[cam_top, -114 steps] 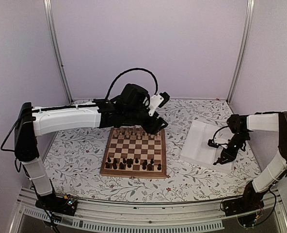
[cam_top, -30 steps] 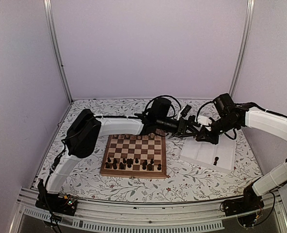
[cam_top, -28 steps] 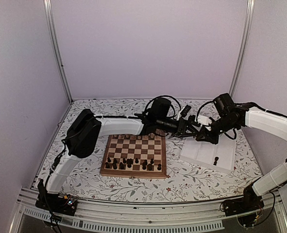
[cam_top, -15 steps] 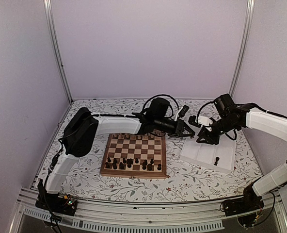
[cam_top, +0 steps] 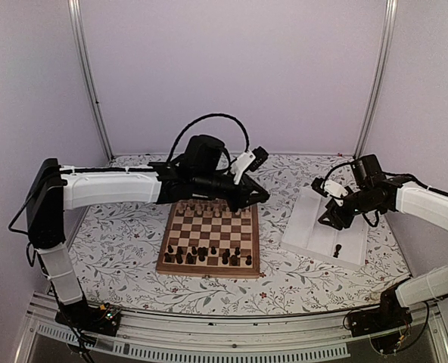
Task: Set up the chess pieces on the board
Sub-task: Place the chess piece on the chessboard, then pick up the chess piece from the storage box.
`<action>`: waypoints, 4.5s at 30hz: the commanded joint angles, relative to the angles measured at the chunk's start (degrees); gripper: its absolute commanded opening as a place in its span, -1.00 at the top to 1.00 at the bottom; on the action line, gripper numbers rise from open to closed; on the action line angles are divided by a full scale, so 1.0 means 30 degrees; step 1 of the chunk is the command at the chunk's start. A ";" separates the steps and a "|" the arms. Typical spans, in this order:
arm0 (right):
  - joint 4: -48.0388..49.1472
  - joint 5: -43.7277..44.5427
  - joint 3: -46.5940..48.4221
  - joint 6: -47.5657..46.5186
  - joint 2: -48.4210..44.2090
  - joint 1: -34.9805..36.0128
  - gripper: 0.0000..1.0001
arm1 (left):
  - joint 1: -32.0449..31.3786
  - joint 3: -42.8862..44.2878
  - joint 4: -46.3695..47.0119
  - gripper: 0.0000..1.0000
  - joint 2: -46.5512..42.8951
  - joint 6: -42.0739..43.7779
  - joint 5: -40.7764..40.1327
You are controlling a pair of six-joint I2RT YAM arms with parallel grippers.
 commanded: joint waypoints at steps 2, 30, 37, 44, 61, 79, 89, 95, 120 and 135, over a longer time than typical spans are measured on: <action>0.1379 -0.0710 -0.0854 0.0913 0.0483 -0.0196 -0.14 | -0.0178 -0.1053 -0.2890 0.79 -0.0188 0.4679 -0.1960; 0.1707 -0.1288 -0.1164 0.0731 0.1504 -0.0212 -0.15 | -0.0914 -0.1267 -0.4074 0.73 0.2314 0.7053 -0.0745; 0.1629 -0.1286 -0.1135 0.0718 0.1725 -0.0198 -0.15 | -0.0996 -0.0987 -0.4531 0.73 0.3009 0.7324 -0.0476; 0.1614 -0.1300 -0.1109 0.0691 0.1856 -0.0230 -0.15 | -0.1092 -0.0949 -0.4905 0.70 0.3168 0.7863 -0.0664; 0.1552 -0.1329 -0.1105 0.0685 0.2002 -0.0226 -0.15 | -0.1333 -0.0223 -0.5963 0.63 0.4052 0.8251 -0.0703; 0.0925 -0.1194 -0.0254 0.0714 0.1709 -0.0319 -0.16 | -0.1312 0.0168 -0.5958 0.35 0.3359 0.8144 -0.1567; -0.0781 0.0455 0.2469 0.1495 -0.0228 -0.3072 -0.46 | -0.1084 0.1040 -0.6341 0.23 0.2100 0.8138 -0.2437; -0.4137 -0.0229 0.2313 0.1813 -0.0513 -0.5568 -0.98 | -0.1119 0.2083 -0.4912 0.15 0.1215 0.6561 -0.4695; -0.4103 0.2760 -0.0162 -1.7896 0.2502 -0.3652 0.10 | -0.1688 0.0478 -0.0713 0.11 -0.1298 0.2873 -0.4157; -0.4537 0.4006 -0.0275 -1.8272 0.4441 -0.1297 0.12 | -0.1754 -0.0096 -0.0764 0.10 -0.1291 0.2620 -0.4375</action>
